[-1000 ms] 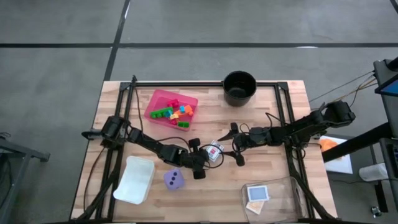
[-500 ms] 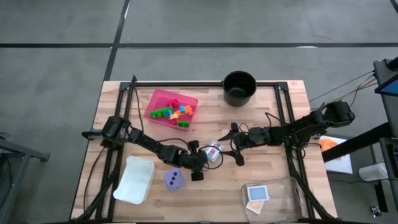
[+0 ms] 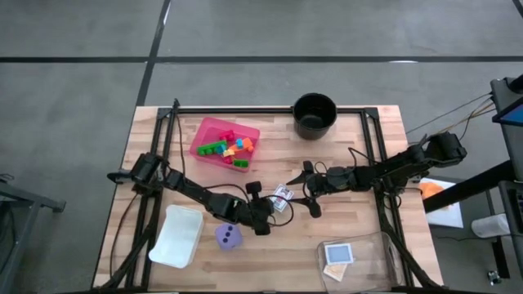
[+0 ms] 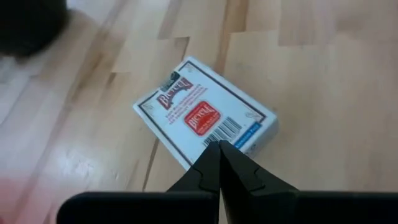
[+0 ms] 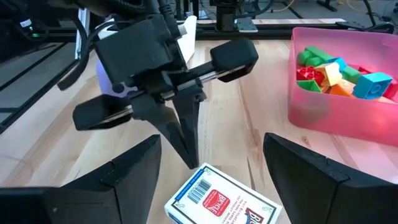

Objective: Pick & Place Toys
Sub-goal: Put the white deck of cards into the transparent bin

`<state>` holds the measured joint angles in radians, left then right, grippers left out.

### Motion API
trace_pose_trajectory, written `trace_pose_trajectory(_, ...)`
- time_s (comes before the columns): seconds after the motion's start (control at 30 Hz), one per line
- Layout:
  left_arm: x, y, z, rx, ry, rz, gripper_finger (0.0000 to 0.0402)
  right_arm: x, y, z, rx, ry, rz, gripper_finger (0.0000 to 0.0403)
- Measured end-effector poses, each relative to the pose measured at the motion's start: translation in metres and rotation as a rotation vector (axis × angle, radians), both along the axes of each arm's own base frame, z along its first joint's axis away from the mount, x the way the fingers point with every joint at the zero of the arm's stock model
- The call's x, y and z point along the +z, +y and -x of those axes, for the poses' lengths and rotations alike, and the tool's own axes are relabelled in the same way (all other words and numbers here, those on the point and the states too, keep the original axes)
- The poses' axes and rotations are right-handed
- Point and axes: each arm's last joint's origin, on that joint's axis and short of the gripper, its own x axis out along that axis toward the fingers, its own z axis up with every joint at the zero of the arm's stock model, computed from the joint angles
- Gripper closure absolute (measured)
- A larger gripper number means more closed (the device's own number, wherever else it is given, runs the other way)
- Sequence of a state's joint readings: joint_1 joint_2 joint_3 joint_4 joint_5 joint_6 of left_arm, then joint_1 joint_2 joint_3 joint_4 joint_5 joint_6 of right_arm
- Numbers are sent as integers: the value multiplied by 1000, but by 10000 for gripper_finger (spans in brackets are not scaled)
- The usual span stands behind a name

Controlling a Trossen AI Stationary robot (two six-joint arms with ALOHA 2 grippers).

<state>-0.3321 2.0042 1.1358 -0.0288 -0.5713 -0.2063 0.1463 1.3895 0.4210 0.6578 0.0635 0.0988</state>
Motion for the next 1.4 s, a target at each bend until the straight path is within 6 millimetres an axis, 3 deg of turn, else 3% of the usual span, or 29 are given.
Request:
trace_pose_trajectory(0.4,-22,10,-3,28,22,23,396,0,0,0,0,-3,0,119)
trace_pose_trajectory(1.17,-27,9,2,25,95,157,396,0,0,0,-3,1,-8,119)
trace_pose_trajectory(1.4,-27,9,3,26,95,160,396,-7,-9,4,-77,110,-99,119)
